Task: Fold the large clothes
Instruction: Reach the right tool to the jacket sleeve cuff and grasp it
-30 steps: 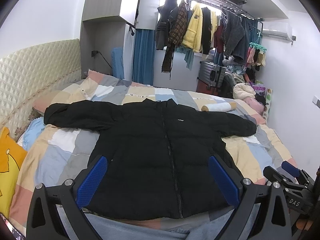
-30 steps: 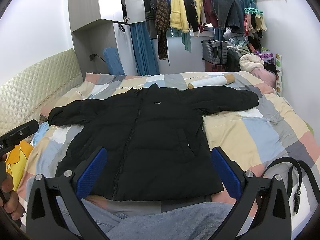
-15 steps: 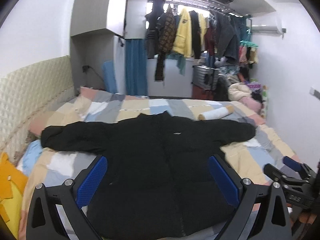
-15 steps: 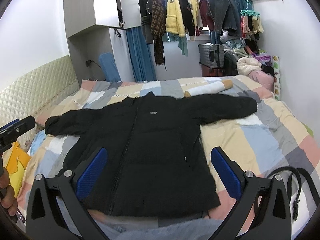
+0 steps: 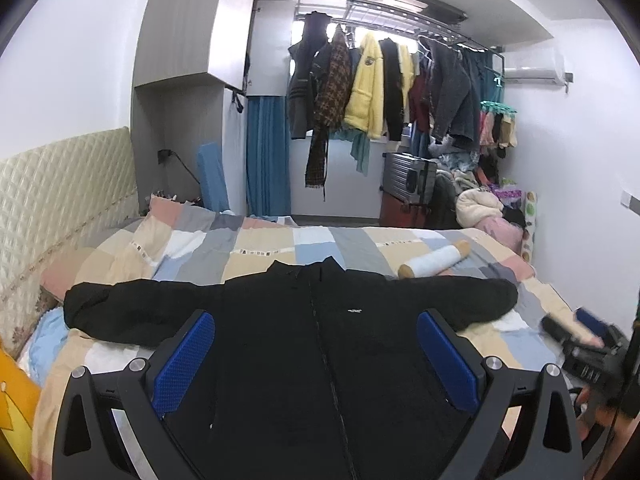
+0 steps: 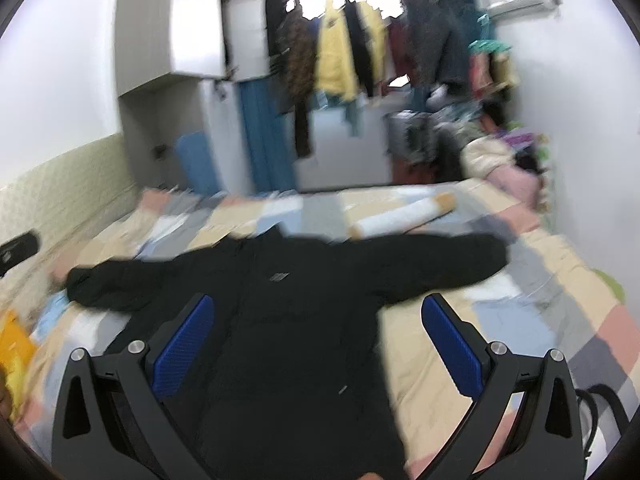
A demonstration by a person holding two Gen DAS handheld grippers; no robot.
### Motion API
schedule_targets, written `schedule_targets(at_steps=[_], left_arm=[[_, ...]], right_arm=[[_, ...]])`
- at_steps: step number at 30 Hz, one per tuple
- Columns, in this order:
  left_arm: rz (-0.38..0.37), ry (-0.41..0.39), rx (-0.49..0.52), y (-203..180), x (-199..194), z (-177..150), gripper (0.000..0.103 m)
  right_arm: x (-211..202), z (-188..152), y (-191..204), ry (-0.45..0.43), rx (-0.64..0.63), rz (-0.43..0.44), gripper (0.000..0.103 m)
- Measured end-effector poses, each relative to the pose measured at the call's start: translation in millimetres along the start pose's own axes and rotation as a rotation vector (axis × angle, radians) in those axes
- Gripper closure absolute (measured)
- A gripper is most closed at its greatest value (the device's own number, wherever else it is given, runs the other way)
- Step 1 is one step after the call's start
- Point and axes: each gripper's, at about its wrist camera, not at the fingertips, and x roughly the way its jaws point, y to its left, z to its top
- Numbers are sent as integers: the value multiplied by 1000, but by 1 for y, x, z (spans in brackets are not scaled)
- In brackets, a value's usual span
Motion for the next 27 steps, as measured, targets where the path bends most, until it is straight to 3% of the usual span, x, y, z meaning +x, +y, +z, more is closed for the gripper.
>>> schedule_targets(at_steps=[2,9,13,19,27], left_arm=[[1,9,-8,4,15,-6,1],[-8,29,-46,15,65,-32,1],[-11,43,-57,26,95,-50,1],[27,117,-29,37,148,-81,1],[48,212,-115,58,209,-108,1]], right_arm=[[9,6,-5,-45,-10,-39,0],[64,26,-38,-101,-2,6,0],[116,28,-69,-98,-13,-120,0],[212,18,-167,-14,191,-151,1],[305,-27,-282,94,435,-219,13]])
